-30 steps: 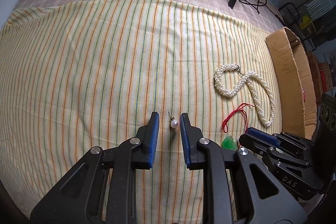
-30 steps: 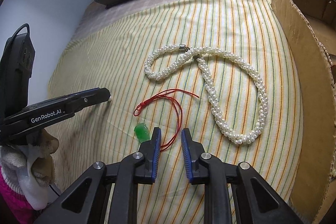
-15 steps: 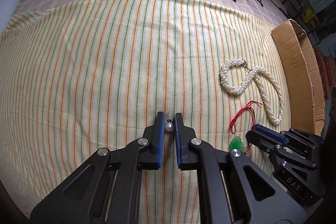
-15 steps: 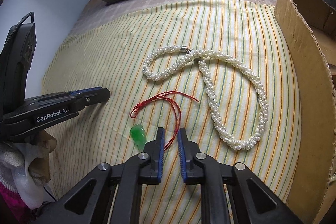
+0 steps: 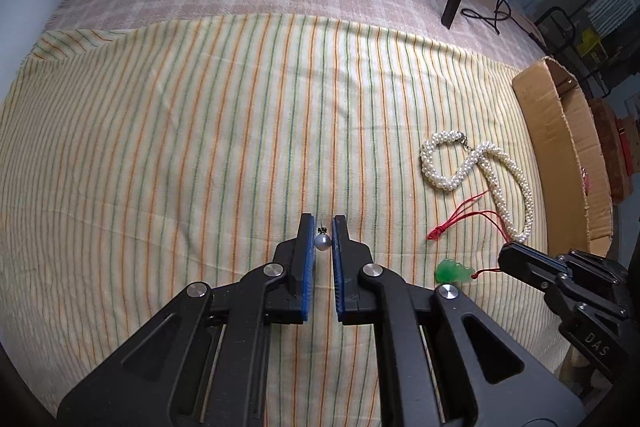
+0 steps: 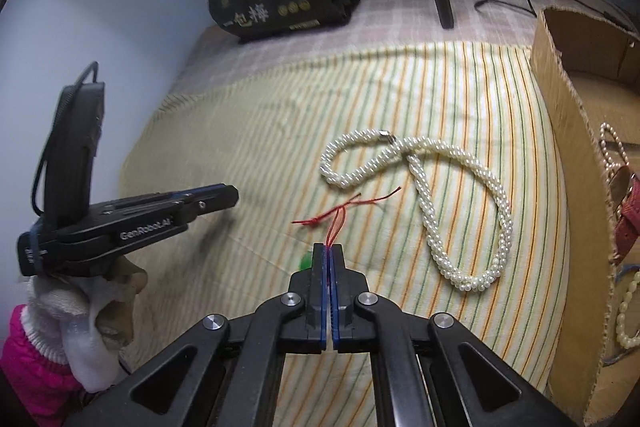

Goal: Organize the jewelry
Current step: 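Grasp small pearl earring with left tool while right tool grasps jade pendant's red string, then carry pearl earring with left tool while right tool carries jade pendant to box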

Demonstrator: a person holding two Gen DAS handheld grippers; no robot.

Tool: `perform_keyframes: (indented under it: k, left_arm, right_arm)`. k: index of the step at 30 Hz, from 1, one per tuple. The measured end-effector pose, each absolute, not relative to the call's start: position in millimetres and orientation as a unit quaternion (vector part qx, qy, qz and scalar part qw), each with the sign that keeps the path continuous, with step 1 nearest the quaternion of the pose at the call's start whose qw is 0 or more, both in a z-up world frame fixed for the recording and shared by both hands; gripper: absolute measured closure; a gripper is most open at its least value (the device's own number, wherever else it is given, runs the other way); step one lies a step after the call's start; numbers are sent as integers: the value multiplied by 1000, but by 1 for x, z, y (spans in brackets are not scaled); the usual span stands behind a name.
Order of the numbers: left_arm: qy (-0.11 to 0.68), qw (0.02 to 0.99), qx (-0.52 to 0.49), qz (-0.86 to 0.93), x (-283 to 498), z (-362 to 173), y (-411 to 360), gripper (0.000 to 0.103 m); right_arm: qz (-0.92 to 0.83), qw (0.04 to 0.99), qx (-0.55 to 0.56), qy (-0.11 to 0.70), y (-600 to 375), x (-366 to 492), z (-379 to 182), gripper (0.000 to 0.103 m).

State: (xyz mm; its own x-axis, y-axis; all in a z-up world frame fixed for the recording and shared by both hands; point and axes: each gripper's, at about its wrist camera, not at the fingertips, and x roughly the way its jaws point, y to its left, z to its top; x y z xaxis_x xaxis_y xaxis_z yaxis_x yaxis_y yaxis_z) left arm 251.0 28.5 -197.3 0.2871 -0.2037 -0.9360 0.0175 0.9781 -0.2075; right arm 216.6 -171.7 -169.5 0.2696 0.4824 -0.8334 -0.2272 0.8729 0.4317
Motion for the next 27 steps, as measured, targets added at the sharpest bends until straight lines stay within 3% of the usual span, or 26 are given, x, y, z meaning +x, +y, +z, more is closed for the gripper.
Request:
perform_keyframes:
  k: [27]
  left_arm:
    - [521,836,-106,-136,210,-110,-5,97]
  right_arm:
    - [206,851,136,463,-242,184,-76,103]
